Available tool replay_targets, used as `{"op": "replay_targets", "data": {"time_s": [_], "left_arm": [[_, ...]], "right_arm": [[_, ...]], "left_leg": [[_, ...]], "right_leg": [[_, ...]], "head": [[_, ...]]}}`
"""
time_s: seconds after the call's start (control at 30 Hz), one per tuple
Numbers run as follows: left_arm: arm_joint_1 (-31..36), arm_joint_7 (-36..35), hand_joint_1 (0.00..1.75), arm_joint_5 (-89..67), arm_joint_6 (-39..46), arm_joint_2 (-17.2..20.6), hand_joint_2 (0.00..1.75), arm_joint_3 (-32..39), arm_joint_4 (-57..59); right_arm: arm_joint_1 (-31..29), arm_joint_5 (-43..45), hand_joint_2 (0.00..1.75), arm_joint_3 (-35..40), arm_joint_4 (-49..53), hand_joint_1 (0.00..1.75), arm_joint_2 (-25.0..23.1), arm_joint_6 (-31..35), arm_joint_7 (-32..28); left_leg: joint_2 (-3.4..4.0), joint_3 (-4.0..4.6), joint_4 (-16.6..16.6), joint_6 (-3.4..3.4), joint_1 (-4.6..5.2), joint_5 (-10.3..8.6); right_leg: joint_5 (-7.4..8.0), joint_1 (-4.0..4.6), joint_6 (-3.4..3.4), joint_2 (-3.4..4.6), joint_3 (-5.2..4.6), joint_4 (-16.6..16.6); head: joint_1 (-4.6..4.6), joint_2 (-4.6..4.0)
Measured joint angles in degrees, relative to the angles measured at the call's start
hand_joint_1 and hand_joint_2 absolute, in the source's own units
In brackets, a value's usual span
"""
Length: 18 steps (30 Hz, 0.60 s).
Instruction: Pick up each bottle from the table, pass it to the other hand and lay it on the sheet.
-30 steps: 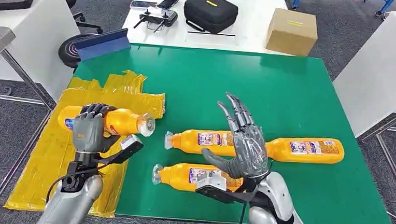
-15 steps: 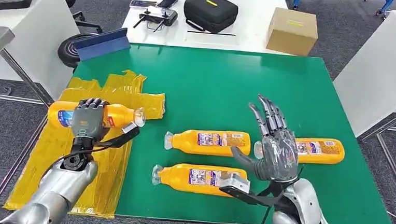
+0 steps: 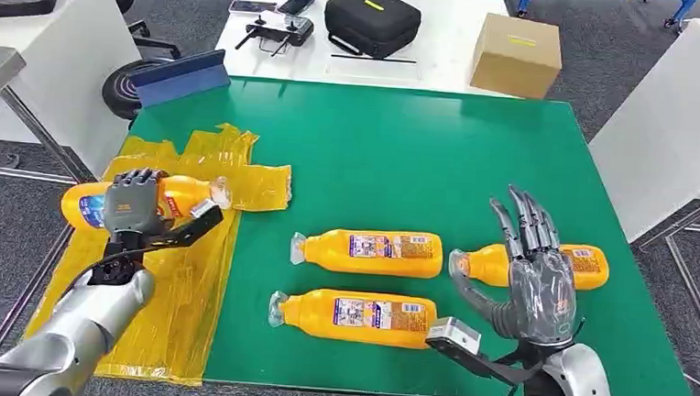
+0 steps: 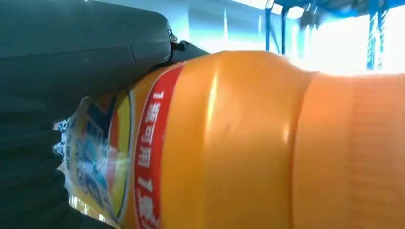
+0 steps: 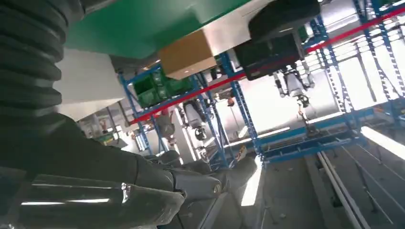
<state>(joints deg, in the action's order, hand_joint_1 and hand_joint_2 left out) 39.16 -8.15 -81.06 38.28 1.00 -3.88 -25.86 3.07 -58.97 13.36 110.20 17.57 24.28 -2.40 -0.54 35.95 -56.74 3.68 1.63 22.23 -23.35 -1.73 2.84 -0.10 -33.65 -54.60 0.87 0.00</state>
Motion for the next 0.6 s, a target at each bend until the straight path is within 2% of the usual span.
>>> {"op": "replay_targets", "data": {"time_s": [0.2,0.6], "left_arm": [[-0.30,7.56,0.00,6.47,-3.68,-1.71,1.75,4.47,0.42],[-0.53,8.45,0.00,7.27,-4.01,-3.43,1.75,7.11,0.42]], "right_arm": [[0.35,-2.88,1.75,-2.94,-0.13,0.00,0.13,-3.82,2.29],[0.34,-3.03,1.75,-5.29,-0.53,0.00,0.22,-3.97,2.56]], "left_leg": [[-0.02,0.00,0.00,0.00,0.00,0.00],[-0.01,-0.01,0.00,0.00,0.01,0.00]], "right_leg": [[0.00,0.00,0.00,-0.01,0.03,0.00],[0.00,0.01,0.00,-0.01,0.03,0.00]], "head": [[0.00,0.00],[0.00,0.00]]}}
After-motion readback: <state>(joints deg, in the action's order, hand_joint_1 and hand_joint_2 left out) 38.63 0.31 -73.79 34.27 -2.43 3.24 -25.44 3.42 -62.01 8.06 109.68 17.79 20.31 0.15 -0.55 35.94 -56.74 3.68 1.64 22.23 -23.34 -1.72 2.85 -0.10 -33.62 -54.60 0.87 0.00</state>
